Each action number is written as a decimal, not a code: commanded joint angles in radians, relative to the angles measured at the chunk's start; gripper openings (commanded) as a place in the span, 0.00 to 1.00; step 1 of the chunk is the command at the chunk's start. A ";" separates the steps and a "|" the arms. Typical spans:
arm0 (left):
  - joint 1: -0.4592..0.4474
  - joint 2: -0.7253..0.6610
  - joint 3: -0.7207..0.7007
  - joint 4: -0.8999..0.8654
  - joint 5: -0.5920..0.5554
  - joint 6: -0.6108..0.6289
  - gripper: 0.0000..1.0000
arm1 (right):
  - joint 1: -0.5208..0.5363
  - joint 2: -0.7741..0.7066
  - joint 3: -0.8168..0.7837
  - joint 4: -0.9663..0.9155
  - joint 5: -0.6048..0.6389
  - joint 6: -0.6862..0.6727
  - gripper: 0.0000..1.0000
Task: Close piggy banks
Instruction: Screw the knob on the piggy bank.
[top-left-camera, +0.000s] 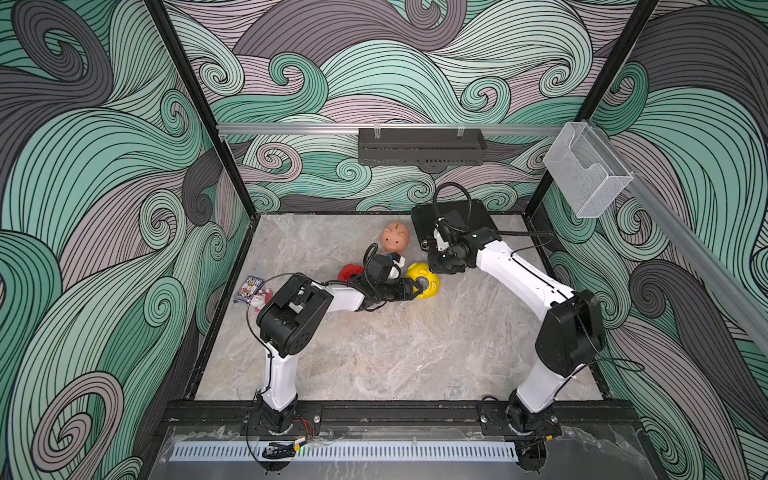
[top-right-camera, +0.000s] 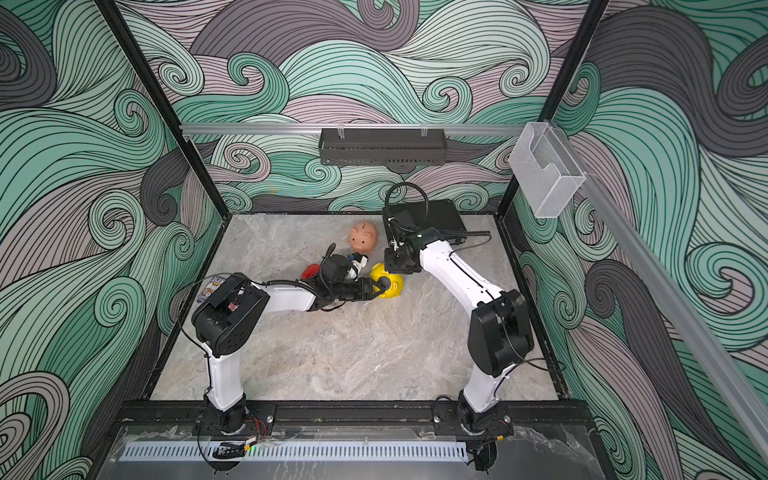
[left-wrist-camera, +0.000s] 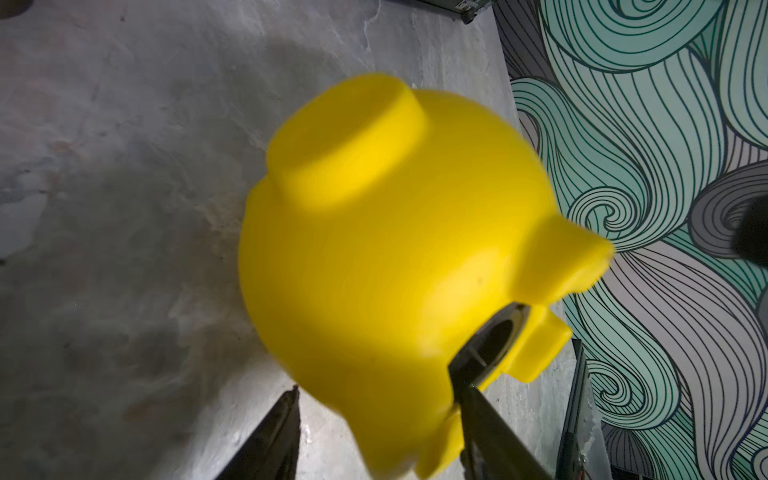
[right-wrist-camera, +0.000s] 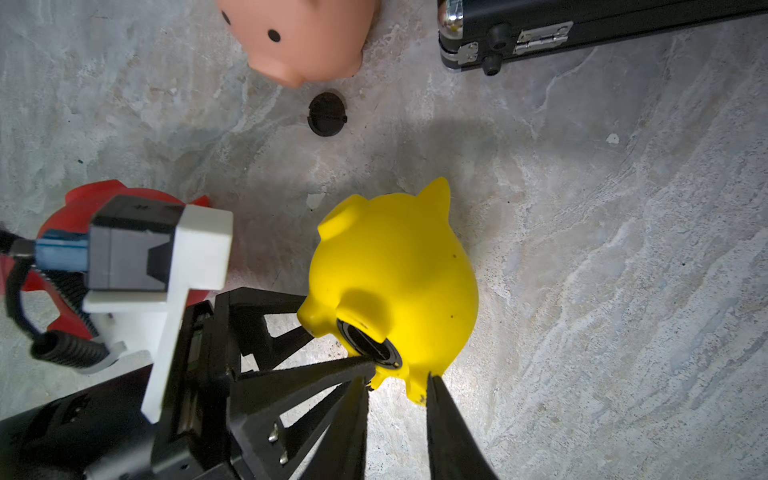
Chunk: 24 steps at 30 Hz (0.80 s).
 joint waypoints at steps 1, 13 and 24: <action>-0.004 -0.028 0.042 -0.035 -0.013 0.023 0.60 | 0.001 -0.024 -0.023 0.025 0.010 -0.028 0.28; -0.002 -0.028 0.081 -0.071 -0.010 0.039 0.60 | 0.000 -0.054 -0.046 0.036 0.010 -0.045 0.28; 0.000 -0.028 0.074 -0.064 -0.008 0.040 0.60 | -0.001 -0.184 -0.212 0.191 0.063 -0.051 0.33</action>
